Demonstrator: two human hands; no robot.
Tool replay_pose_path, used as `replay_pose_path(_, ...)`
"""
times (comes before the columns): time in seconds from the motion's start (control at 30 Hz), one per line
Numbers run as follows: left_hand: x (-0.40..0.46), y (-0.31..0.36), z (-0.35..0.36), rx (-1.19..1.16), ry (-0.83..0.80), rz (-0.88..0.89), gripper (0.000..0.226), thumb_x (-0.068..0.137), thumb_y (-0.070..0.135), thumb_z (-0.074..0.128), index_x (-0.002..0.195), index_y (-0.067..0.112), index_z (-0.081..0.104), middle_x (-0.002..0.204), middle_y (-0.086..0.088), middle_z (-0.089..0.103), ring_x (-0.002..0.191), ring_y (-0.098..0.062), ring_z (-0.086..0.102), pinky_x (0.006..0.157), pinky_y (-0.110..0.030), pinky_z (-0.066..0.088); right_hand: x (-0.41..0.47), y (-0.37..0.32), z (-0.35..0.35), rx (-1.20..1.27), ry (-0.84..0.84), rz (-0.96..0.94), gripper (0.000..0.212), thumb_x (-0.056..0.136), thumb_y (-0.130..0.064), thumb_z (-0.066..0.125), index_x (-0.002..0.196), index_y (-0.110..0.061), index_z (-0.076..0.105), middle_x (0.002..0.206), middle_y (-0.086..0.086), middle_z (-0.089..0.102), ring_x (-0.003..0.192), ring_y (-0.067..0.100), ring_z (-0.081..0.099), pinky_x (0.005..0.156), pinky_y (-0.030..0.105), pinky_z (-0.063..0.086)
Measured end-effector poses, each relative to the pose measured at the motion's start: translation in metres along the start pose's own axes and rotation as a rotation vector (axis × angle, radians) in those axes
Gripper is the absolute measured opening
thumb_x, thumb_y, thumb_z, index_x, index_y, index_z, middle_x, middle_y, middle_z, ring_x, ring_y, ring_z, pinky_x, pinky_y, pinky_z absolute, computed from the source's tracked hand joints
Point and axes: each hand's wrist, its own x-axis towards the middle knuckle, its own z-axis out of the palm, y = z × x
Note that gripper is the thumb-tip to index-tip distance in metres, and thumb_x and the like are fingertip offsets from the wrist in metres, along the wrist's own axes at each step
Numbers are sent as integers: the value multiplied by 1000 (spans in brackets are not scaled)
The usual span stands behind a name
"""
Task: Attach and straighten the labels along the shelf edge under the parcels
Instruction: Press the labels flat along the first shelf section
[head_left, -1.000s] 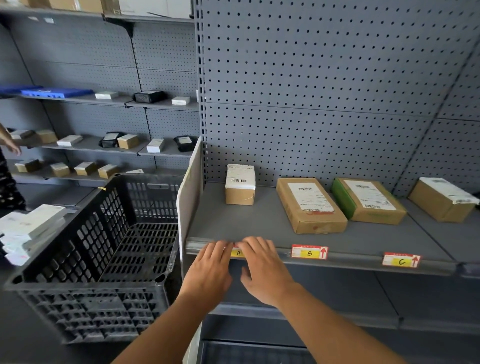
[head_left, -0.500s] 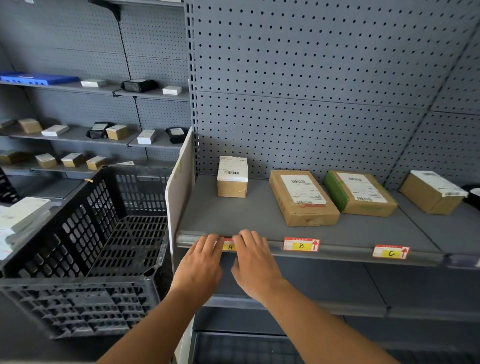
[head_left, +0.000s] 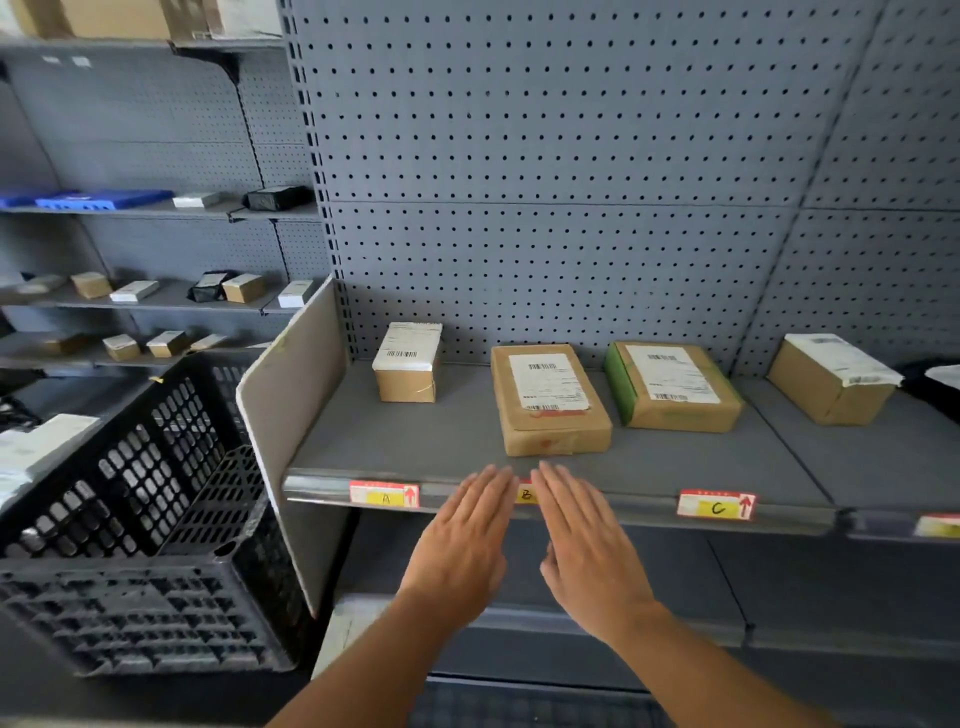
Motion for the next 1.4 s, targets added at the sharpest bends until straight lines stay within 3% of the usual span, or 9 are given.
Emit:
replay_pose_path(0.1,11,21,6,11,-39,-36,69,88,21,35,153,1,22,160,-15,28,148,-28,23,119,-43,25,-3,13,4,-9,-55,-41,95,80,-28,74,156,-3,23,164,15,24,152,30,23,119,47,13)
replay_pose_path(0.27,11,29,12,24,-69,-34,70,87,22,30,153,2,23,159,-14,29,149,-26,22,118,-42,28,-8,17,8,-11,-74,-100,99,80,-34,76,156,-1,22,165,17,18,153,31,16,120,45,9)
replay_pose_path(0.57,-3,33,24,-9,-91,-40,81,87,12,44,156,6,2,165,-13,2,152,-25,-2,122,-43,15,-15,19,7,-123,-111,-179,101,85,-32,72,157,2,11,166,22,5,154,36,2,124,50,13)
replay_pose_path(0.67,-4,34,23,11,-116,-57,80,83,14,47,155,3,13,163,-15,16,151,-27,11,121,-44,19,-16,16,5,-127,-116,-185,100,84,-34,74,156,3,15,165,23,10,154,37,7,125,51,12)
replay_pose_path(0.8,1,31,17,-2,-109,-70,73,83,17,44,152,4,22,156,-14,35,147,-27,28,120,-44,24,-13,10,2,-73,-81,-149,95,73,-31,83,149,3,37,158,23,35,148,37,31,122,49,21)
replay_pose_path(0.97,2,30,12,14,-122,-108,68,97,19,34,155,6,3,164,-12,14,151,-26,10,123,-43,7,-10,5,2,-19,-72,-114,85,71,-29,86,141,-1,48,146,19,52,138,35,47,113,49,40)
replay_pose_path(1.07,1,31,10,17,-108,-107,68,97,20,33,155,7,0,164,-12,11,151,-26,8,123,-41,1,-9,3,1,15,-61,-68,83,71,-27,85,142,-3,48,143,15,53,136,32,49,112,46,42)
replay_pose_path(1.23,2,29,14,-24,-38,-114,69,93,20,41,155,8,12,160,-11,27,149,-26,21,122,-43,13,-5,0,-2,71,-26,-43,79,78,-25,79,146,-8,41,147,10,48,138,28,45,115,44,38)
replay_pose_path(1.4,-5,23,22,-32,-62,-63,75,94,19,39,156,6,-1,165,-12,2,152,-26,-3,122,-43,7,-12,2,3,53,-34,-62,85,76,-19,79,150,-4,38,155,14,43,145,28,39,117,43,34)
